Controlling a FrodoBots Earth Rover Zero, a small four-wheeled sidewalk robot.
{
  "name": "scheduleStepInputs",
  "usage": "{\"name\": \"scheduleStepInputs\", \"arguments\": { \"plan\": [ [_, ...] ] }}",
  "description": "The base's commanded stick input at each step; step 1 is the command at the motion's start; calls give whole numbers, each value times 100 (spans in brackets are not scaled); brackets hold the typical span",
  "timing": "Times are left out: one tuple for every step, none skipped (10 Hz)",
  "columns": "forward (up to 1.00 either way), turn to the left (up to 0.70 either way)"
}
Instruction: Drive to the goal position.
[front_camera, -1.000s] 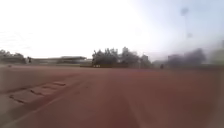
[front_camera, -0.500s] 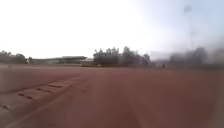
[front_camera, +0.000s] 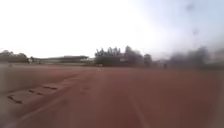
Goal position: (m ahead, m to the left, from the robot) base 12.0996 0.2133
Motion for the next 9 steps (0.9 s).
{"name": "scheduleStepInputs", "arguments": {
  "plan": [
    [70,0],
    [70,0],
    [70,0],
    [70,0],
    [70,0],
    [70,0],
    [70,0],
    [70,0],
    [70,0]
  ]
}}
